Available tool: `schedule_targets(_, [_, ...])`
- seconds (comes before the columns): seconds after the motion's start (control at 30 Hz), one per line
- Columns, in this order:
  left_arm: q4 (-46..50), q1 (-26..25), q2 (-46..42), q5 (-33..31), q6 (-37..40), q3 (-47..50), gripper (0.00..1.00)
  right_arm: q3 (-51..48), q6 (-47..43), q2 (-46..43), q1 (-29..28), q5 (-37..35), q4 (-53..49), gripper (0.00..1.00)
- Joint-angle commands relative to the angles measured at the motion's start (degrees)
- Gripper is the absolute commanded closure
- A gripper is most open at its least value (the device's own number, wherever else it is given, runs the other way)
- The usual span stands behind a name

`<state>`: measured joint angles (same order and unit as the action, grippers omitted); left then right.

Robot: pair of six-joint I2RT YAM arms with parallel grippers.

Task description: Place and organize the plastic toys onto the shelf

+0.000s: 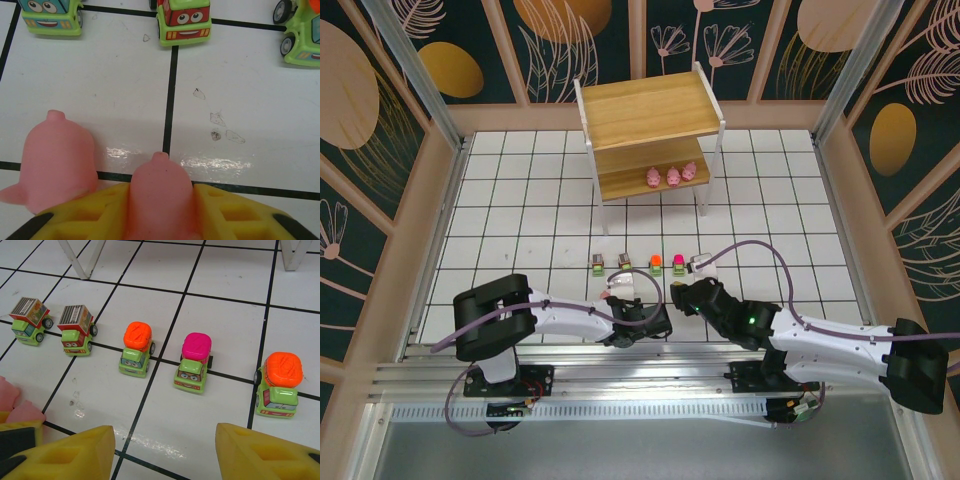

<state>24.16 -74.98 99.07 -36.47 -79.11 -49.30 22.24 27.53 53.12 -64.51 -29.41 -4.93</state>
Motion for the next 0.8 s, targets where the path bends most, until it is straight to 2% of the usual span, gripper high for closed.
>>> schedule_targets(0.0, [-0.2, 0.3, 0.9, -0.2, 1.0, -0.8, 0.67, -0.2, 0.3, -0.6, -0.4, -0.3, 0.2, 0.44])
schedule_targets(0.3, [-0.5, 0.3, 1.0, 0.1, 2.9, -1.6, 0.74, -0.3, 0.3, -0.7, -0.4, -0.6, 0.4, 0.44])
schedule_targets(0.6, [5.1, 0.4, -2.5, -4.5, 6.7, -8.0, 0.72, -0.5, 0.3, -1.3, -0.4, -0.9, 0.6, 0.44])
schedule_targets(0.77, [6.1, 2.6, -3.8, -5.7, 11.1, -10.5, 0.72, -1.0, 0.6, -2.6, -0.4, -1.3, 0.4, 0.44])
